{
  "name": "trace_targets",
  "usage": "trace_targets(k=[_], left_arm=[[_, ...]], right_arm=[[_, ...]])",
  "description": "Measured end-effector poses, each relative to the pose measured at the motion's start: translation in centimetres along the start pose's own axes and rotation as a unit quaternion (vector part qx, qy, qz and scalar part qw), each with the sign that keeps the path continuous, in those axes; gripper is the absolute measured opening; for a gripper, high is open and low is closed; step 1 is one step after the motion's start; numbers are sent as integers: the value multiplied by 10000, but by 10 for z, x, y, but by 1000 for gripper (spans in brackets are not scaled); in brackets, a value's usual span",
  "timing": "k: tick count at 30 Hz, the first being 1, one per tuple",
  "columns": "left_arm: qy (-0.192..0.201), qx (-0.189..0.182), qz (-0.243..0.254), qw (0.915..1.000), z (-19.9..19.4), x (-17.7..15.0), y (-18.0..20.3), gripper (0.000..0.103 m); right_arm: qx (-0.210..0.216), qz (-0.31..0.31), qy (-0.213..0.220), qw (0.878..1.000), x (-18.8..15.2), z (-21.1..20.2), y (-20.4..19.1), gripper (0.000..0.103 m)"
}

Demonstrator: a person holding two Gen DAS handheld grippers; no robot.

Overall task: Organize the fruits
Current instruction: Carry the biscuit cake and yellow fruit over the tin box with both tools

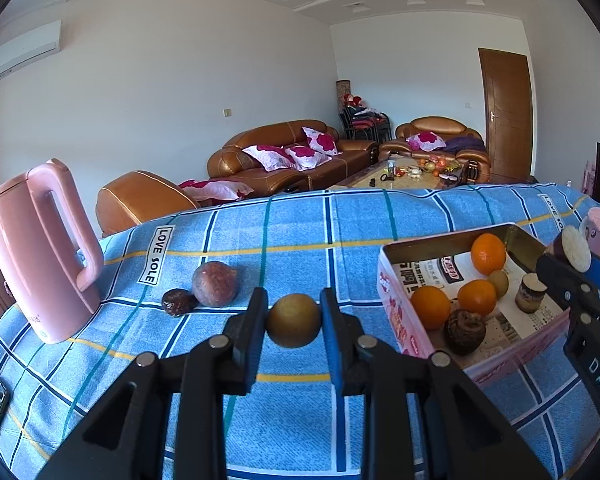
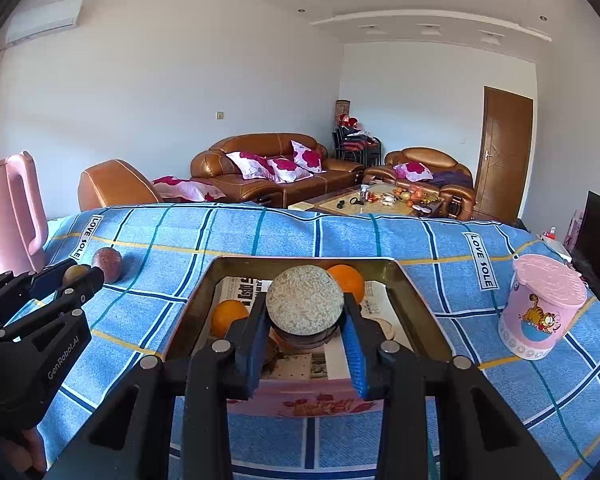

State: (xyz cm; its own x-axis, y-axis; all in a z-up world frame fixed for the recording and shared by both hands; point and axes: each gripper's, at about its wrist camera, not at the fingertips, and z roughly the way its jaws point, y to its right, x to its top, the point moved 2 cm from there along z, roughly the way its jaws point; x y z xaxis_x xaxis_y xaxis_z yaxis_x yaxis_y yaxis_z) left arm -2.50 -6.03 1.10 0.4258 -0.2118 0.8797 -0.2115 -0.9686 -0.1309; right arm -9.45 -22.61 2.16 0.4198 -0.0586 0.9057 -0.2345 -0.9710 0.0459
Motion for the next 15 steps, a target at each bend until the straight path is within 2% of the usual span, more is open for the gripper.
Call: trace_targets(k=[15], left_arm=[[148, -397, 100, 9991, -3, 10, 42, 28]], right_arm=[[-447, 237, -26, 9987, 3, 9, 54, 36]])
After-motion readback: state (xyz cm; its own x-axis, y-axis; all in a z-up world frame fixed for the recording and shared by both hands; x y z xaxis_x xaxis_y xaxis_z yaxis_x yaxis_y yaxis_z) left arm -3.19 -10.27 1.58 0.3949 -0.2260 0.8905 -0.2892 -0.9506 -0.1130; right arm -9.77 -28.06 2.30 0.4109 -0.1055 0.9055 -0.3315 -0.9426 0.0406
